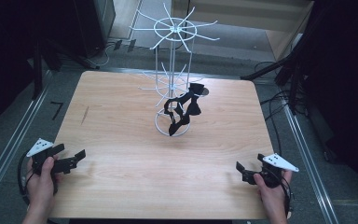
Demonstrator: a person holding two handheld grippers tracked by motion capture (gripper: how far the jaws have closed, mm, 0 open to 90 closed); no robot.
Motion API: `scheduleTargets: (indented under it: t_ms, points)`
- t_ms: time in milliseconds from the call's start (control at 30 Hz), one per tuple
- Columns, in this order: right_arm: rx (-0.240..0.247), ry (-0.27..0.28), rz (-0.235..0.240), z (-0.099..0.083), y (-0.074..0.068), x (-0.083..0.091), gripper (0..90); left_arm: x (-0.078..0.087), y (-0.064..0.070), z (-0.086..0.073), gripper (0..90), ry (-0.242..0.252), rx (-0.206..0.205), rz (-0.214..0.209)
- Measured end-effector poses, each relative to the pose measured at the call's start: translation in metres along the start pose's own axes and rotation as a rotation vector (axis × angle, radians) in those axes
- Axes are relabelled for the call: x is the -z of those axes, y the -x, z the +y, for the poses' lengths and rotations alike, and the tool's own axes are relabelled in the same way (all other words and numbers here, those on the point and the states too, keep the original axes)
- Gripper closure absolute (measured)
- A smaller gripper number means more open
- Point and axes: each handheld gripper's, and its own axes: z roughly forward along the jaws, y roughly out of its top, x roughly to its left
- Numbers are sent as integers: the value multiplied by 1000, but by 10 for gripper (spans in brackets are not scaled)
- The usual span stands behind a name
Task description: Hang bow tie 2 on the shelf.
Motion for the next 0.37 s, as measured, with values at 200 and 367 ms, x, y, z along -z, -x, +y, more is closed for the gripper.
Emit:
scheduleTargets:
  t_ms: [200, 367]
  points:
    - [-53, 12, -28, -8, 18, 10, 0, 0, 0, 0, 16, -1, 1, -1]
    - [-109, 38, -32, -10, 27, 15, 0, 0, 0, 0, 16, -1, 1, -1]
